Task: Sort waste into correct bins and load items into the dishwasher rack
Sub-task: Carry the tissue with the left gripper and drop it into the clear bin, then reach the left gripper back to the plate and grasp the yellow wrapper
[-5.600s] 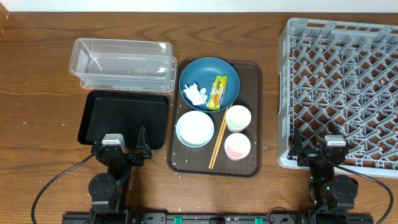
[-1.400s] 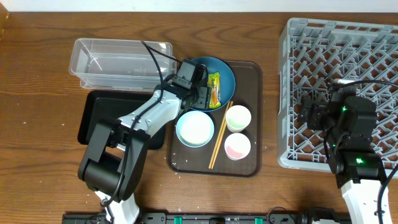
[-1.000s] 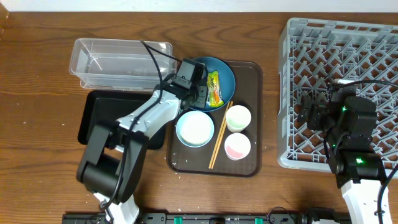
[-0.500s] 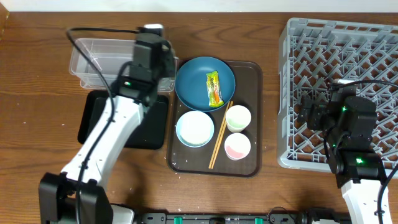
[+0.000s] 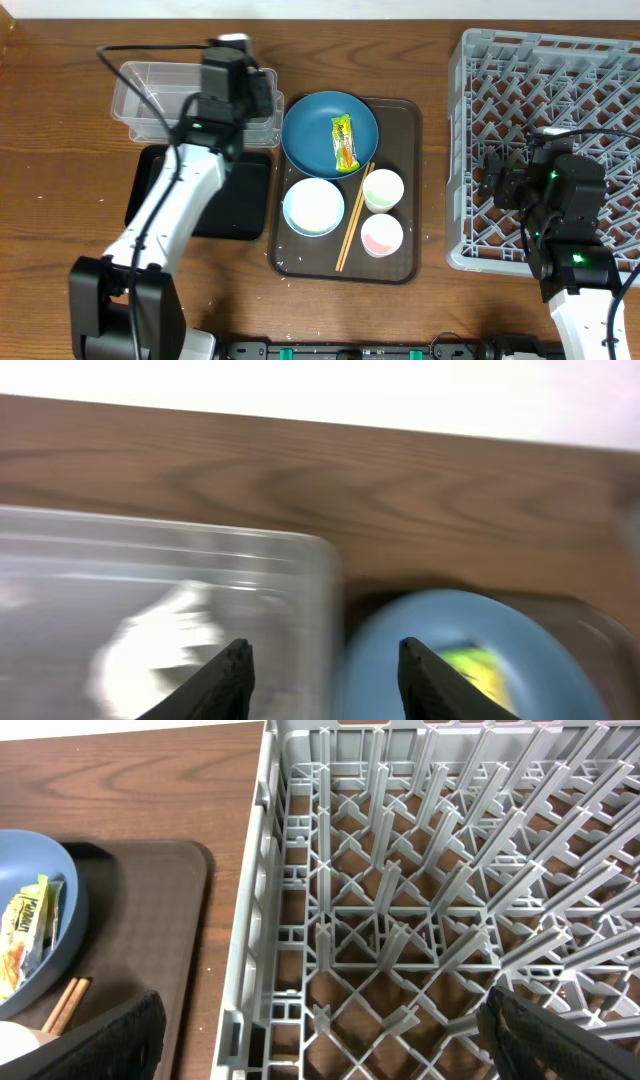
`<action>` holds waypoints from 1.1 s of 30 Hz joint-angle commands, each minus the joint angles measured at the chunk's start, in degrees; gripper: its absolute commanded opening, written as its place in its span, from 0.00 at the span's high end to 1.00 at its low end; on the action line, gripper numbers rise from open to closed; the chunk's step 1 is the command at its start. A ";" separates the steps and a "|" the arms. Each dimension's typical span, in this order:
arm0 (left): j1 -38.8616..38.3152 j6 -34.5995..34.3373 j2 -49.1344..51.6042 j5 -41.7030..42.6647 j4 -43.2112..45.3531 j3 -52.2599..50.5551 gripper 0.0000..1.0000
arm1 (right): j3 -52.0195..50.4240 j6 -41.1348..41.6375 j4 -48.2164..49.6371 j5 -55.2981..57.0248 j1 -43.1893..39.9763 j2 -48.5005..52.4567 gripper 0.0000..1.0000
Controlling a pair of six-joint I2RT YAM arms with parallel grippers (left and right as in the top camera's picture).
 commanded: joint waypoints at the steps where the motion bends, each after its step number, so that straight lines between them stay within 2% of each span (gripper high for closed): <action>1: -5.11 0.28 1.44 4.07 -0.15 0.37 0.51 | 1.25 -0.28 -0.07 -0.24 0.87 -0.04 0.01; 9: -13.05 0.26 12.50 4.07 1.57 0.37 0.46 | 1.25 -0.26 -0.28 -0.26 0.87 -0.04 0.01; 13: -14.86 0.26 17.25 4.09 4.13 0.37 0.42 | 1.25 -0.26 -0.28 -0.26 0.87 -0.04 0.01; 22: -16.68 0.26 22.99 4.09 6.14 0.35 0.43 | 1.25 -0.04 -0.61 -0.28 0.87 -0.04 0.01; 25: -16.65 0.26 23.19 4.07 6.49 0.35 0.53 | 1.25 -0.04 -0.94 -0.26 0.87 -0.04 0.01; 29: -16.63 0.28 23.19 3.98 6.84 0.37 0.87 | 1.25 -0.04 -0.94 -0.26 0.87 -0.04 0.01; 30: -16.65 0.31 23.19 3.80 6.82 0.37 0.92 | 1.25 -0.07 -0.94 -0.26 0.87 -0.04 0.01; 33: -16.37 0.28 22.47 3.82 6.62 0.44 0.94 | 1.25 -0.07 -0.90 -0.24 0.87 -0.04 0.01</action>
